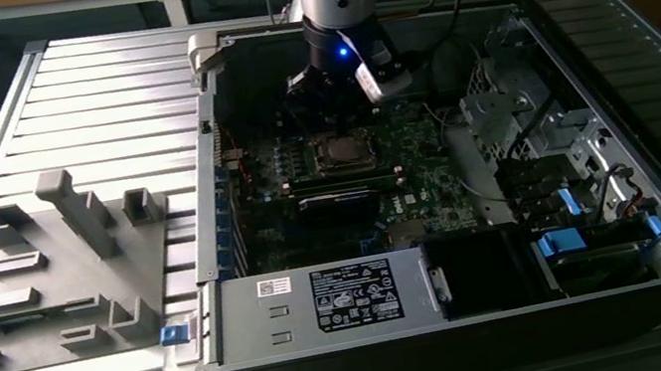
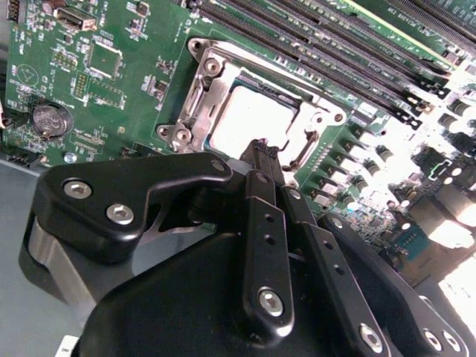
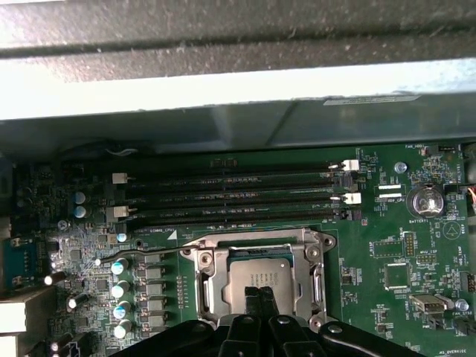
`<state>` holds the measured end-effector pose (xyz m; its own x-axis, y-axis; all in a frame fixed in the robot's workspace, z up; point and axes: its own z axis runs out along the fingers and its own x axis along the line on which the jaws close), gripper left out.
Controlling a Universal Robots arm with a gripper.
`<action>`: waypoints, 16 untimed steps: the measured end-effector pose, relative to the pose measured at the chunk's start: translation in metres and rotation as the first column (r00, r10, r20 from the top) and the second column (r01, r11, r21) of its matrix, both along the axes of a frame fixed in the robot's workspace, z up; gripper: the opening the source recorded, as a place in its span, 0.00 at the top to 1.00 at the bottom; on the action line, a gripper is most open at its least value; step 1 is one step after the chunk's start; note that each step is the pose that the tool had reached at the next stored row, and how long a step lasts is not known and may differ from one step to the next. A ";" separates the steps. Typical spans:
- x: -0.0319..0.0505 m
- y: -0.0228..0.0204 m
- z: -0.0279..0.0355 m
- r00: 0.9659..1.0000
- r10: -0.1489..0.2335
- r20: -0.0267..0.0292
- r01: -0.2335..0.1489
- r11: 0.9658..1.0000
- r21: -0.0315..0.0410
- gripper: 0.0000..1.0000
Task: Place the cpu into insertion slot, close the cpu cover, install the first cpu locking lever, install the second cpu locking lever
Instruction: 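Install the first cpu locking lever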
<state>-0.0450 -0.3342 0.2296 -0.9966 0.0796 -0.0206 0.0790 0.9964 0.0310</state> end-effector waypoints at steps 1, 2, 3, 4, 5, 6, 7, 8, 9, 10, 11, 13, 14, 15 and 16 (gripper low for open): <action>-0.0003 0.0000 0.0000 1.000 0.000 0.000 0.000 1.000 0.000 0.89; -0.0011 0.0000 0.0001 1.000 0.000 0.000 0.000 1.000 0.000 0.89; -0.0020 0.0000 0.0001 1.000 0.000 0.001 0.000 1.000 0.000 0.89; -0.0034 0.0000 0.0000 1.000 0.000 0.002 0.000 1.000 0.000 0.89; -0.0049 -0.0001 0.0000 1.000 0.000 0.003 0.000 1.000 0.000 0.89; -0.0067 -0.0001 0.0000 1.000 0.000 0.005 0.000 1.000 0.000 0.89; -0.0089 -0.0003 -0.0001 1.000 0.000 0.006 0.000 1.000 0.000 0.89; -0.0107 -0.0004 -0.0002 1.000 0.000 0.007 0.000 1.000 0.000 0.89; -0.0126 -0.0005 -0.0003 1.000 0.000 0.008 0.000 1.000 0.000 0.89; -0.0144 -0.0006 -0.0004 1.000 0.000 0.009 0.000 1.000 0.000 0.89; -0.0162 -0.0007 -0.0005 1.000 0.000 0.010 0.000 1.000 0.000 0.89; -0.0202 -0.0009 -0.0007 1.000 0.000 0.012 0.000 1.000 0.000 0.89; -0.0217 -0.0010 -0.0008 1.000 0.000 0.013 0.000 1.000 -0.001 0.89; -0.0234 -0.0011 -0.0009 1.000 0.000 0.014 0.000 1.000 -0.001 0.89; -0.0248 -0.0011 -0.0010 1.000 0.000 0.015 0.000 1.000 -0.001 0.89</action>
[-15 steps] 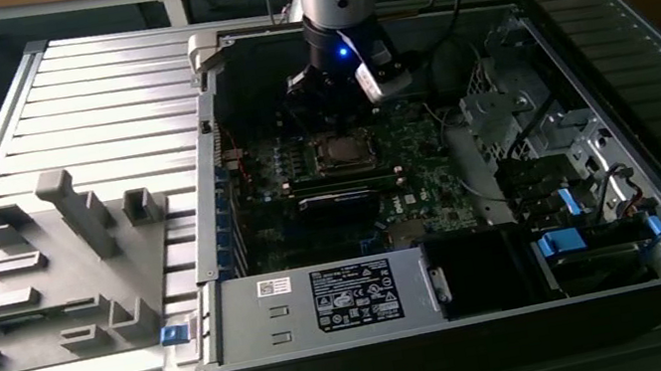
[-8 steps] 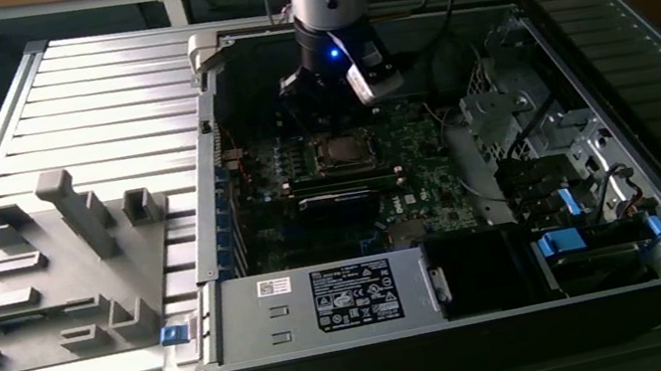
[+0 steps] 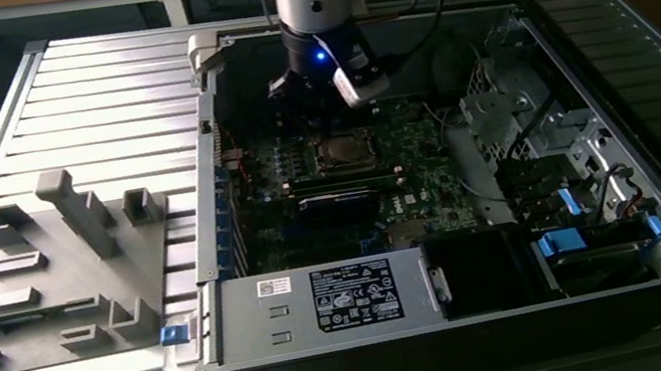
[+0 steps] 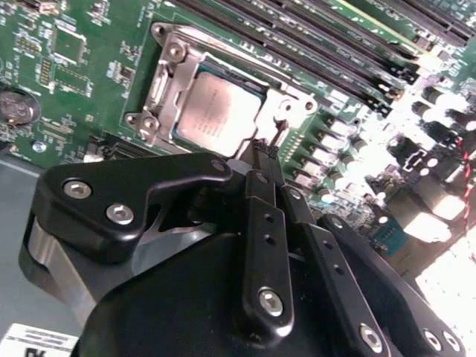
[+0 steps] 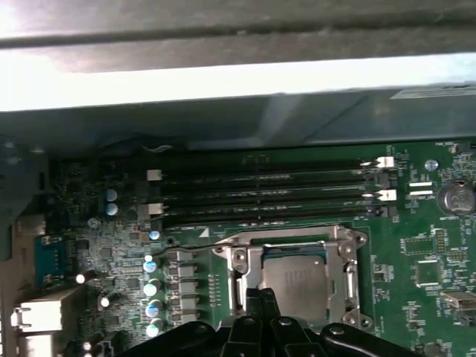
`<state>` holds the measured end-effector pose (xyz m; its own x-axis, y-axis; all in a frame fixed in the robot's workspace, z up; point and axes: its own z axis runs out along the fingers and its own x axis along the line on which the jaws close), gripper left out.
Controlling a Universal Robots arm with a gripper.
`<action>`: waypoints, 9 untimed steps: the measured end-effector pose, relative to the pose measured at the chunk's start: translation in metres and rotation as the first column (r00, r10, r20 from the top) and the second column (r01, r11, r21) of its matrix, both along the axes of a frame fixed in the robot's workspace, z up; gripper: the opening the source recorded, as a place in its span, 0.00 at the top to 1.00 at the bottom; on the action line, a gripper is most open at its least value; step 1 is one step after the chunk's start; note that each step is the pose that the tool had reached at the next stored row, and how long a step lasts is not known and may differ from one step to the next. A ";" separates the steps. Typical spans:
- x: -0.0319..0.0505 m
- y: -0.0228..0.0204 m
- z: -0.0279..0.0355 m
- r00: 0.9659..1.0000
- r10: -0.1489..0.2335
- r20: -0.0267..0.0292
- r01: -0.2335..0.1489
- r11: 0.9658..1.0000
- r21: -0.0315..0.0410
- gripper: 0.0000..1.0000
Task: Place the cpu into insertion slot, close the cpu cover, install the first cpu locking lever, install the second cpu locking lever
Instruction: 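Install the first cpu locking lever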
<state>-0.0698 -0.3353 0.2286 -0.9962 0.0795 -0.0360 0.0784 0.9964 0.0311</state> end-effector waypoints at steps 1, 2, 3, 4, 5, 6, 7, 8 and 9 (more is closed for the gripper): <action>-0.0012 0.0000 -0.0001 1.000 0.000 0.001 0.000 1.000 0.000 0.89; -0.0018 0.0000 -0.0001 1.000 0.000 0.001 0.000 1.000 0.000 0.89; -0.0019 0.0000 -0.0001 1.000 0.000 0.001 0.000 1.000 0.000 0.89; -0.0019 0.0000 0.0000 1.000 0.000 0.001 0.000 1.000 0.000 0.89; -0.0020 -0.0001 0.0004 1.000 0.000 0.001 0.000 1.000 -0.001 0.89; -0.0020 -0.0001 0.0015 1.000 0.000 0.001 0.000 1.000 -0.001 0.89; -0.0020 -0.0001 0.0030 1.000 0.000 0.001 0.000 1.000 0.000 0.89; -0.0020 -0.0001 0.0049 1.000 0.000 0.001 0.000 1.000 0.000 0.89; -0.0019 0.0000 0.0069 1.000 0.000 0.001 0.000 1.000 0.000 0.89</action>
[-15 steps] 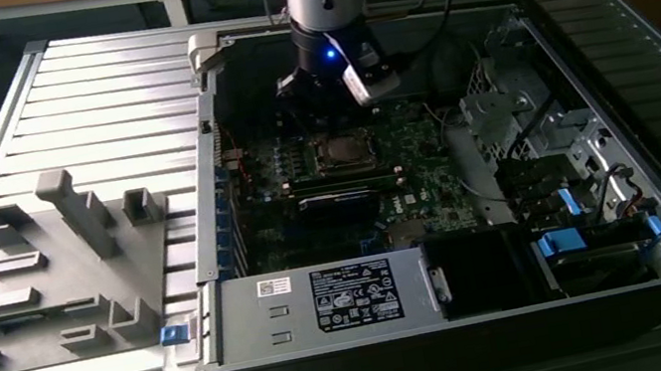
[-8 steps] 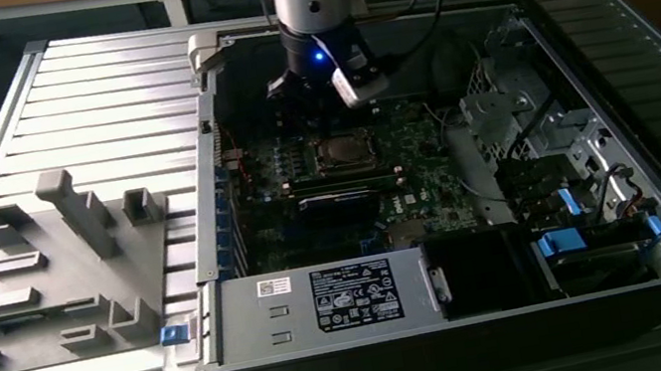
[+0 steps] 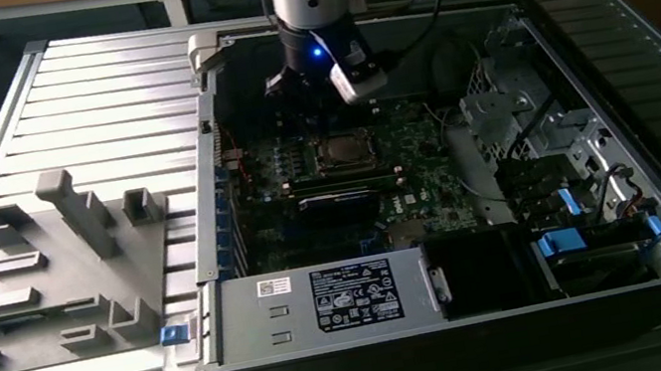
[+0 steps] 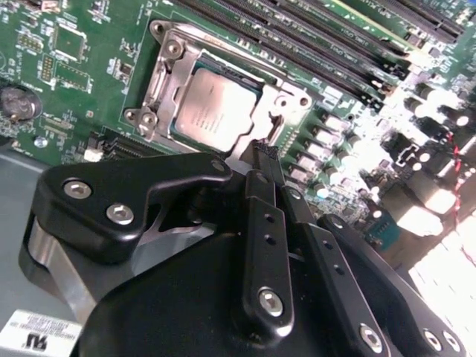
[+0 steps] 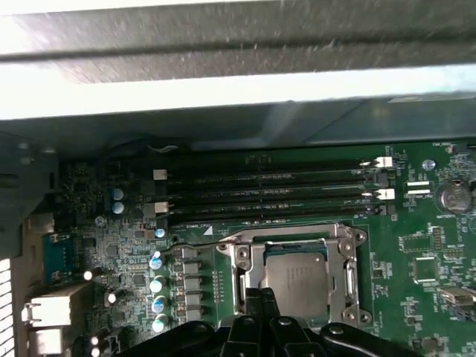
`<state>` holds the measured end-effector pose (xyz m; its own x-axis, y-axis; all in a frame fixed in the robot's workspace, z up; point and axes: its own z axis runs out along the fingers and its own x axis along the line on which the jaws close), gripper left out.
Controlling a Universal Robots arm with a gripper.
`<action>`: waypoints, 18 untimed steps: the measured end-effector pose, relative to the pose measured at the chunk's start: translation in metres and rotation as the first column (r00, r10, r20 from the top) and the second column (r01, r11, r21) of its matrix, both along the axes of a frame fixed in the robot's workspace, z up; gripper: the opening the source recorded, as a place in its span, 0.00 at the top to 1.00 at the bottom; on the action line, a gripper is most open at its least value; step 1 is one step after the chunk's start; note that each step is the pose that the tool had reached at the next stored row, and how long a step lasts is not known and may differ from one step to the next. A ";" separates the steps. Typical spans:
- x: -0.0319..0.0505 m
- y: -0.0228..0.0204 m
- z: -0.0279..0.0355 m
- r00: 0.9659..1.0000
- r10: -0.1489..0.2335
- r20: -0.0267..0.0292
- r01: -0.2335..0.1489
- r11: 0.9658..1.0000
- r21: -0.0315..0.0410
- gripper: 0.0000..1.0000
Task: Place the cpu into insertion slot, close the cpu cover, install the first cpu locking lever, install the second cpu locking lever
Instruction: 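Install the first cpu locking lever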
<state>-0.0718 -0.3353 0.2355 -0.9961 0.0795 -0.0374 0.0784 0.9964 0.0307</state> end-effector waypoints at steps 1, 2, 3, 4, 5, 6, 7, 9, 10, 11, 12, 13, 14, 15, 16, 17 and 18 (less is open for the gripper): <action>0.0000 0.0000 0.0022 1.000 0.000 0.000 0.000 1.000 0.000 0.89; 0.0000 0.0000 0.0039 1.000 0.000 0.000 0.000 1.000 0.000 0.89; 0.0000 0.0000 0.0054 1.000 0.000 0.000 0.000 1.000 0.000 0.89; 0.0000 0.0000 0.0064 1.000 0.000 0.000 0.000 1.000 0.000 0.89; 0.0000 0.0000 0.0066 1.000 0.000 0.000 0.000 1.000 0.000 0.89; 0.0000 0.0000 0.0066 1.000 0.000 0.000 0.000 1.000 0.000 0.89; 0.0000 0.0000 0.0066 1.000 0.000 0.000 0.000 1.000 0.000 0.89; 0.0000 0.0000 0.0067 1.000 0.000 0.000 0.000 1.000 0.000 0.89; 0.0000 0.0000 0.0068 1.000 0.000 0.000 0.000 1.000 0.000 0.89; 0.0000 0.0000 0.0068 1.000 0.000 0.000 0.000 1.000 0.000 0.89; 0.0000 0.0000 0.0068 1.000 0.000 0.000 0.000 1.000 0.000 0.89; 0.0000 0.0000 0.0068 1.000 0.000 0.000 0.000 1.000 0.000 0.89; 0.0000 0.0000 0.0069 1.000 0.000 0.000 0.000 1.000 0.000 0.89; 0.0000 0.0000 0.0069 1.000 0.000 0.000 0.000 1.000 0.000 0.89; 0.0000 0.0000 0.0069 1.000 0.000 0.000 0.000 1.000 0.000 0.89; -0.0002 0.0000 0.0069 1.000 0.000 0.000 0.000 1.000 0.000 0.89; -0.0007 0.0000 0.0070 1.000 0.000 0.000 0.000 1.000 0.000 0.89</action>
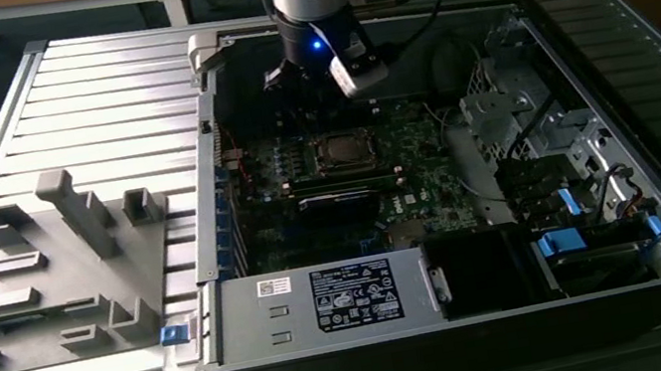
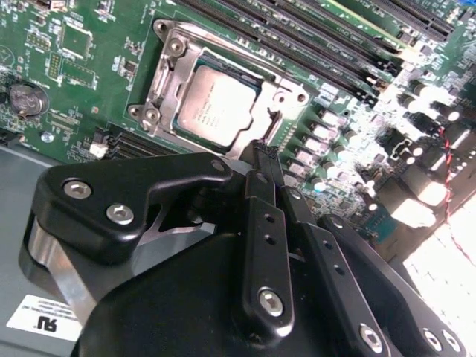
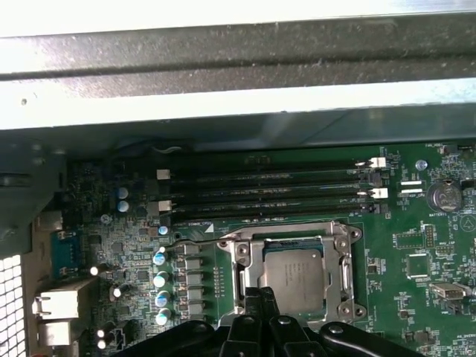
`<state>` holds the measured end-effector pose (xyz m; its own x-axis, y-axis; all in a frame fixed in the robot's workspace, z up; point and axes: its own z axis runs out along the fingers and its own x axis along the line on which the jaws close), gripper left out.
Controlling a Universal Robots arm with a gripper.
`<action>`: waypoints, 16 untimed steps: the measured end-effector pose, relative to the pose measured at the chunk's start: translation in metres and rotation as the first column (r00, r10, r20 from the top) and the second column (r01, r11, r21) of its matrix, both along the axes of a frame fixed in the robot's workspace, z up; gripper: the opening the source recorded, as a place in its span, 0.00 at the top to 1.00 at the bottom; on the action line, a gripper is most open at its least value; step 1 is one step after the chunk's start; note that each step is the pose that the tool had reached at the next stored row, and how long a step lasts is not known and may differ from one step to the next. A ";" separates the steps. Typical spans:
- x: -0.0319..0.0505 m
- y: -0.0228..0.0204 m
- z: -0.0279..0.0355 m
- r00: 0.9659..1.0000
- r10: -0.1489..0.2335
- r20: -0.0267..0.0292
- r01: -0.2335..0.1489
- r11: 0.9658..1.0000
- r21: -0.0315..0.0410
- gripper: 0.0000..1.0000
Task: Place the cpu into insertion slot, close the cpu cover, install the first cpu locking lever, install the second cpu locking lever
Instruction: 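Install the first cpu locking lever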
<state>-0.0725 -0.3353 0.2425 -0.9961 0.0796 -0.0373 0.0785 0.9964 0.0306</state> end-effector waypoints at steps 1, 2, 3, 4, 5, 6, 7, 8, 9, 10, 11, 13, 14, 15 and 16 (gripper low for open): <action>-0.0010 -0.0001 0.0000 1.000 0.000 0.000 0.000 1.000 0.000 0.89; -0.0023 -0.0001 0.0000 1.000 0.000 0.000 0.000 1.000 0.000 0.89; -0.0038 -0.0001 -0.0001 1.000 0.000 0.000 0.000 1.000 0.000 0.89; -0.0054 -0.0001 -0.0001 1.000 0.000 0.000 0.000 1.000 0.000 0.89; -0.0070 -0.0002 -0.0002 1.000 0.000 0.000 0.000 1.000 0.000 0.89; -0.0088 -0.0002 -0.0002 1.000 0.000 0.000 0.000 1.000 0.000 0.89; -0.0105 -0.0003 -0.0002 1.000 0.000 0.000 0.000 1.000 0.000 0.89; -0.0122 -0.0004 -0.0002 1.000 0.000 0.000 0.000 1.000 0.000 0.89; -0.0136 -0.0004 -0.0002 1.000 0.000 0.000 0.000 1.000 0.000 0.89; -0.0148 -0.0005 -0.0002 1.000 0.000 0.000 0.000 1.000 0.000 0.89; -0.0157 -0.0005 -0.0002 1.000 0.000 0.000 0.000 1.000 0.000 0.89; -0.0169 -0.0005 -0.0002 1.000 0.000 0.000 0.000 1.000 0.000 0.89; -0.0175 -0.0005 -0.0002 1.000 0.000 0.000 0.000 1.000 0.000 0.89; -0.0178 -0.0005 -0.0002 1.000 0.000 0.000 0.000 1.000 0.000 0.89; -0.0179 -0.0005 -0.0002 1.000 0.000 0.000 0.000 1.000 0.000 0.89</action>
<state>-0.0903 -0.3359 0.2424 -0.9961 0.0795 -0.0373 0.0784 0.9965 0.0307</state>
